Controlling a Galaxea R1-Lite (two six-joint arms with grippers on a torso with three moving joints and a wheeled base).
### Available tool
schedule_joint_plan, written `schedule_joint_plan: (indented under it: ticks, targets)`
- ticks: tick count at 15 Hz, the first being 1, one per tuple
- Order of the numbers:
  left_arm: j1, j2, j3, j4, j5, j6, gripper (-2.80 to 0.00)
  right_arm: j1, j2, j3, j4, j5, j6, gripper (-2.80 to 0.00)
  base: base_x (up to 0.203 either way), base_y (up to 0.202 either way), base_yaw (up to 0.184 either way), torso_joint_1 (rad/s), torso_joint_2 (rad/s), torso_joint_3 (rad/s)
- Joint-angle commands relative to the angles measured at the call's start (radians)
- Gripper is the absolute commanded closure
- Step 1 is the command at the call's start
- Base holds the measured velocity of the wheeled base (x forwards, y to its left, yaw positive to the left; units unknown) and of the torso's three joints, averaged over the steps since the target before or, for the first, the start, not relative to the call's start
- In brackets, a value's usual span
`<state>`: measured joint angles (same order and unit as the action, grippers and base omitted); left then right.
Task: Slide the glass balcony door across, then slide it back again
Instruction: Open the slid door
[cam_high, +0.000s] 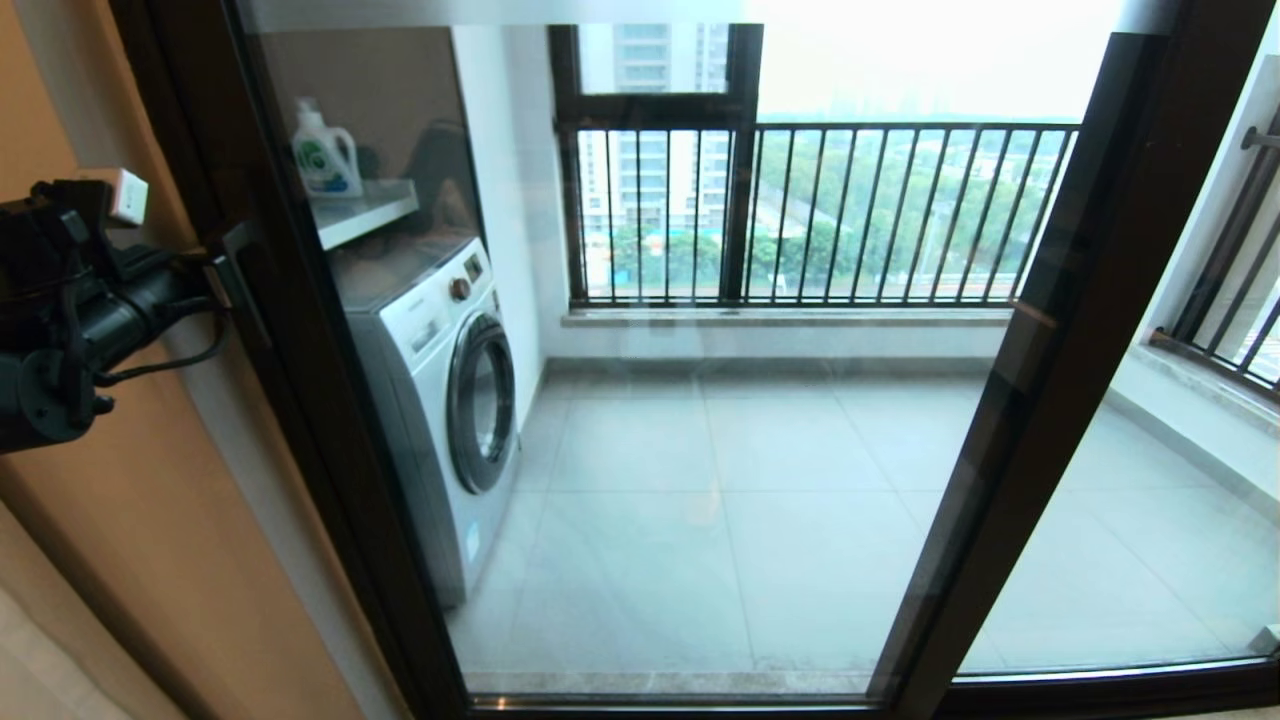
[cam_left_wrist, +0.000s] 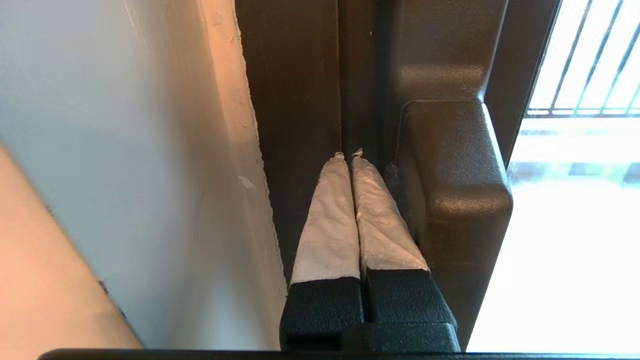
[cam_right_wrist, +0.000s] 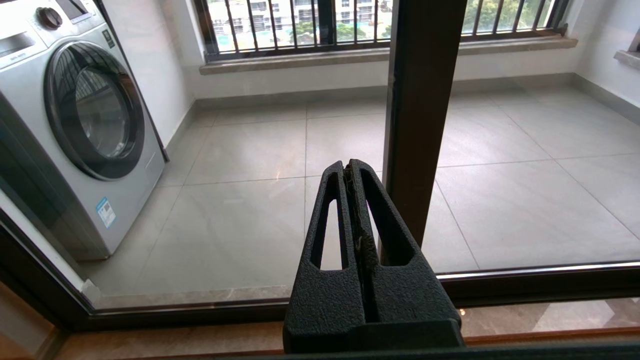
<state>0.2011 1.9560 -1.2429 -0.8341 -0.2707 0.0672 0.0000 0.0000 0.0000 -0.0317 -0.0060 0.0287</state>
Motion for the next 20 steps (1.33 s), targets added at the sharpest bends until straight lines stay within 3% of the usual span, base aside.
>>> schedule_joint_plan:
  ticks: [1,3,16,20]
  targets:
    - [-0.135,-0.005,0.010,-0.003,0.001,-0.001,0.00,0.000,-0.002,0.012,-0.001,0.000,0.000,0.00,0.000,0.000,0.000,0.000,0.00,0.000]
    - [-0.149,-0.002,0.012,-0.008,0.027,0.000,0.00,0.000,-0.002,0.012,-0.001,0.000,0.000,0.00,0.000,0.000,0.000,0.000,0.00,0.000]
    - [-0.183,-0.003,0.016,-0.007,0.029,0.000,0.00,0.000,-0.002,0.012,-0.001,0.000,0.000,0.00,0.000,0.000,0.000,0.000,0.00,0.000]
    - [-0.223,-0.005,0.015,-0.003,0.030,0.000,0.00,0.000,-0.002,0.012,-0.001,0.000,0.000,0.00,0.000,0.000,0.000,0.000,0.00,0.000]
